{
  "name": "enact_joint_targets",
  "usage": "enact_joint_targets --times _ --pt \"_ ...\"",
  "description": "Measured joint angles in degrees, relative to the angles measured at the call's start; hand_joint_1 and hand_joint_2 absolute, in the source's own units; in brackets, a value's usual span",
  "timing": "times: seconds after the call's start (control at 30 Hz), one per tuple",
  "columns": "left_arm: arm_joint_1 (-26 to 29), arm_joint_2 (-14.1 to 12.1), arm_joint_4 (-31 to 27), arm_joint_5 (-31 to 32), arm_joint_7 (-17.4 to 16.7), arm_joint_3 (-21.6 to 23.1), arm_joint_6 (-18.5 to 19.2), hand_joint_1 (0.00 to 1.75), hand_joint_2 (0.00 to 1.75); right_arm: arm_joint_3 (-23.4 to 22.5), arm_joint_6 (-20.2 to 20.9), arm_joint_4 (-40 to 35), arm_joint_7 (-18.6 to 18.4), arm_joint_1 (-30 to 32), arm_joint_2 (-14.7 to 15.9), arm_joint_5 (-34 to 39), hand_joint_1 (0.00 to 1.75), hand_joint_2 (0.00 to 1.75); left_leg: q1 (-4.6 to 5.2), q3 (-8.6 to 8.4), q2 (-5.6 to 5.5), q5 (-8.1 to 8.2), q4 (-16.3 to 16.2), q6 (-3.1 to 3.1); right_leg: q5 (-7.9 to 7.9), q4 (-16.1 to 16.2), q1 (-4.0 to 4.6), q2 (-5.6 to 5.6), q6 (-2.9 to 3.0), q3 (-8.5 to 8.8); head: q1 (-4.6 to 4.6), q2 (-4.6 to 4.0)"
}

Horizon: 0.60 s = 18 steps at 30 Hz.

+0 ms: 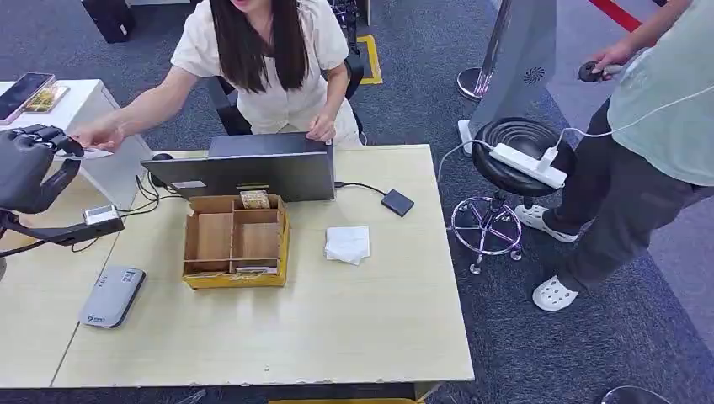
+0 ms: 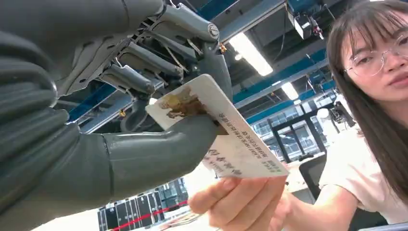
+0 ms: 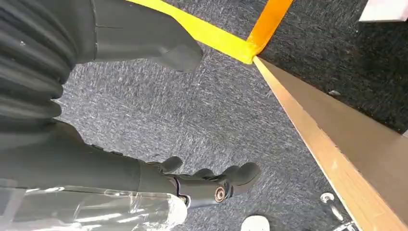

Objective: Pass the card to the sensor for recognition and then transmit it.

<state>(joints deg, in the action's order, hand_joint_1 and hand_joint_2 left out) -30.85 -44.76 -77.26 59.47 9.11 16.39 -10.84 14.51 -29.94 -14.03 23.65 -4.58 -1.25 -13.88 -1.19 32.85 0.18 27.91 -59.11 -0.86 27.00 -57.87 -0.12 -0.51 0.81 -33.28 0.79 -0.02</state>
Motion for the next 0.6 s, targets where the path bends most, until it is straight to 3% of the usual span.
enact_joint_targets --times 0.4,0.6 --pt "-0.68 0.00 0.55 -0.66 -0.09 0.55 -0.02 1.75 1.75 -0.37 -0.15 0.00 0.04 0.01 0.00 -0.02 0.00 1.75 0.00 0.00 0.00 0.00 0.00 0.00 0.00 0.00 0.00 0.00 0.00 -0.01 0.00 0.00" --pt "-0.51 2.67 1.64 -17.59 -0.64 -0.18 5.45 1.75 1.75 -0.46 -1.01 0.00 0.04 0.02 -0.15 -0.11 0.00 1.75 0.01 0.01 -0.03 0.00 0.00 0.00 0.00 0.00 -0.01 0.03 0.00 0.01 0.00 0.00"
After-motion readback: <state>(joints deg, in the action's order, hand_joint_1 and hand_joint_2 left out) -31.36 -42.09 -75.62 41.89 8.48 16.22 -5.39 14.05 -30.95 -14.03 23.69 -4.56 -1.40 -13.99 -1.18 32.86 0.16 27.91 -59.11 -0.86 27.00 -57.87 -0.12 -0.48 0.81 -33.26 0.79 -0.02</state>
